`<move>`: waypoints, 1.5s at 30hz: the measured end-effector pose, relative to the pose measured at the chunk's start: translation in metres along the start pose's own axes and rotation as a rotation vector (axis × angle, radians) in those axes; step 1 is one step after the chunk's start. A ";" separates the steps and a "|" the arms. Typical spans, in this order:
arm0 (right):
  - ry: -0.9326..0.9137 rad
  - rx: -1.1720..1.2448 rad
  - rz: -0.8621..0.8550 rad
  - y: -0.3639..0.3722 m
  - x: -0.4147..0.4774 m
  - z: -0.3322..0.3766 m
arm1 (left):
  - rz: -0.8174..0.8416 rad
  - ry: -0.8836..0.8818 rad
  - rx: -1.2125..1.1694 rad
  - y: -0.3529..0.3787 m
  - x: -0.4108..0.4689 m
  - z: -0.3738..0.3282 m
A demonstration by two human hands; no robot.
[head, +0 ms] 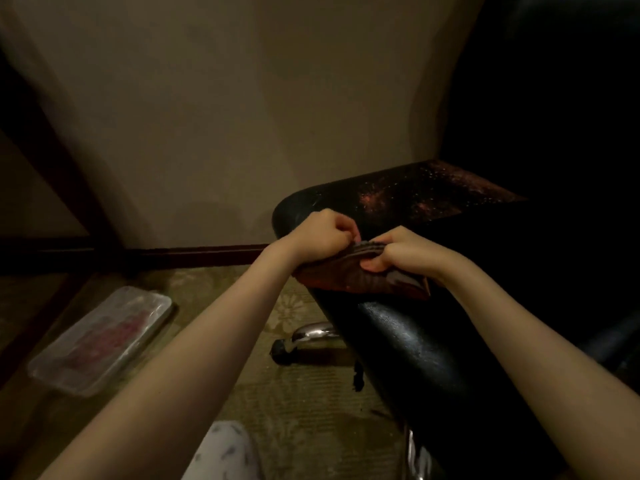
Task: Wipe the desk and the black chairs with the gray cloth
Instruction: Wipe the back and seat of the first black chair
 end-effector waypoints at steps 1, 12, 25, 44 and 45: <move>0.013 0.016 -0.001 -0.001 -0.001 0.001 | 0.075 0.037 0.026 -0.002 0.003 0.002; 0.038 -0.425 -0.232 0.023 -0.035 0.021 | 0.296 0.565 0.205 -0.011 -0.016 0.025; -0.095 -0.832 -0.543 0.090 -0.058 0.029 | 0.045 1.082 0.095 0.005 -0.024 0.070; 0.300 -0.511 -0.733 0.022 0.043 0.039 | 0.279 0.783 0.266 -0.038 0.104 0.040; 0.294 -0.493 -0.734 0.022 0.044 0.038 | 0.282 0.762 0.272 -0.038 0.107 0.040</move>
Point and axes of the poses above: each hand's wrist, its own x-axis towards the middle knuckle, its own y-axis out of the palm, z = x × y, the point moved 3 cm from there along x, towards the middle knuckle, and after that the axes turned 1 degree about -z, right-handed, at the moved point
